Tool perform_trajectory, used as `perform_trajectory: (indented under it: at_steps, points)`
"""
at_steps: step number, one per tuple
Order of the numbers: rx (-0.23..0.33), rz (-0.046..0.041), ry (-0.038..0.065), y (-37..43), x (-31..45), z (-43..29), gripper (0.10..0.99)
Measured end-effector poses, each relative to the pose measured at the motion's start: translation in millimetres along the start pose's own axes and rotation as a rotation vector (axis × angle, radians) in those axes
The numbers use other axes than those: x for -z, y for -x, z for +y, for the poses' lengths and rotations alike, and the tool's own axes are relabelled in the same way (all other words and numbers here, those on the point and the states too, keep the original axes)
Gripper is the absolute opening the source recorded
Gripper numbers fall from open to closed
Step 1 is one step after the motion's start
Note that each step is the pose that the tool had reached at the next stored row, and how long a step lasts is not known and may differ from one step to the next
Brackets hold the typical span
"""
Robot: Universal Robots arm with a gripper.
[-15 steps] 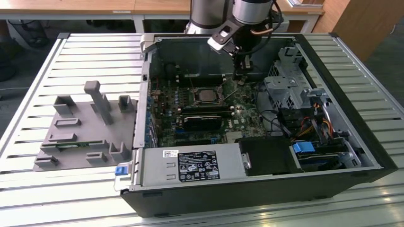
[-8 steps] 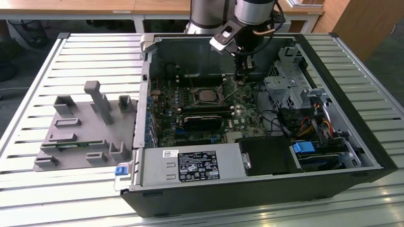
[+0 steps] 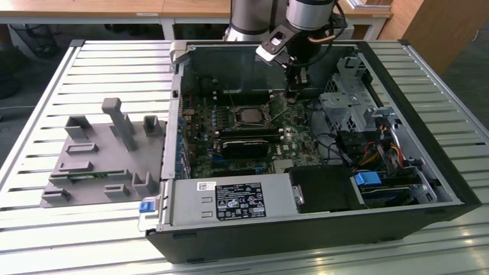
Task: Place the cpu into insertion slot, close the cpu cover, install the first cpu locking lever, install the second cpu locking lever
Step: 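Close the cpu cover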
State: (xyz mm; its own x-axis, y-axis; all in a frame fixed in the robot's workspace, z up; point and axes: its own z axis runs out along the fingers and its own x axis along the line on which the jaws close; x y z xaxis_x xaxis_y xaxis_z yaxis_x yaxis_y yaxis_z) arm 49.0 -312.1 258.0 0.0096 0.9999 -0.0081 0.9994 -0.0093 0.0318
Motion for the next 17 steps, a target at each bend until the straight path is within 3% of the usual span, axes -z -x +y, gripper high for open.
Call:
perform_trajectory:
  at_steps: [17]
  points:
    - [0.0, 0.0, -0.011, -1.0, -3.2, 8.1, 0.106]
